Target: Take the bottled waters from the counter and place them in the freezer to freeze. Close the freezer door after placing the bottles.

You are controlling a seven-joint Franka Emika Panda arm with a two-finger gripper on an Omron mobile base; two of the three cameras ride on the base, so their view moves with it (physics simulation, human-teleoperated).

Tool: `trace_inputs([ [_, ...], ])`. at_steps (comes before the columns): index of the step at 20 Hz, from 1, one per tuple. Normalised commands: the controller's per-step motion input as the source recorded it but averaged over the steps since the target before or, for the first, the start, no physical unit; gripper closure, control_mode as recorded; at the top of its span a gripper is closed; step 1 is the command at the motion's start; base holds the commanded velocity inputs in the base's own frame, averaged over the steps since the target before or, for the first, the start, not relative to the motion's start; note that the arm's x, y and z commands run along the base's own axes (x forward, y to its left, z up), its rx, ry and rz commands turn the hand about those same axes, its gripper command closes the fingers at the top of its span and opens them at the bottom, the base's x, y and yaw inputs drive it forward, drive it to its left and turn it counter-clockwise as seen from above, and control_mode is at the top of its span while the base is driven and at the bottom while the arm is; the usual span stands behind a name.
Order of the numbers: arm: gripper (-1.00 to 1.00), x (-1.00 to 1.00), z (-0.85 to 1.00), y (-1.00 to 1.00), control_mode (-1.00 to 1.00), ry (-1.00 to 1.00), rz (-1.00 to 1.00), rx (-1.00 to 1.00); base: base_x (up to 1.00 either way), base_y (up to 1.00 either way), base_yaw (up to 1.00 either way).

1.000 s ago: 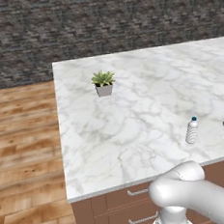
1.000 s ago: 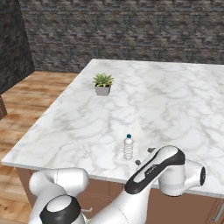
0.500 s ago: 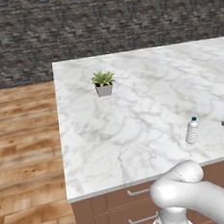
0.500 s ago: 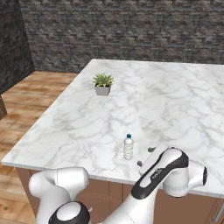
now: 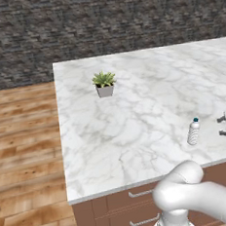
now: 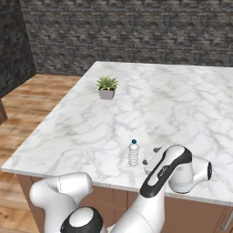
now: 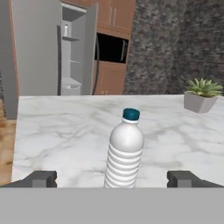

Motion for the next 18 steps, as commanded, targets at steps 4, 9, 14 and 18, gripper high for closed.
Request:
trace_inputs([
  [4,-1.00,0.48,-0.04,0.06,-1.00,0.00,0.00,-0.01,0.00,0.00,0.00],
  [9,-1.00,0.13,-0.04,0.14,-1.00,0.00,0.00,0.00,0.00,0.00,0.00],
  [14,-1.00,0.01,-0.09,0.09,-1.00,0.00,0.00,-0.02,0.00,0.00,0.00],
  [18,-1.00,-0.15,-0.07,0.25,-1.00,0.00,0.04,0.00,0.00,0.00,0.00],
])
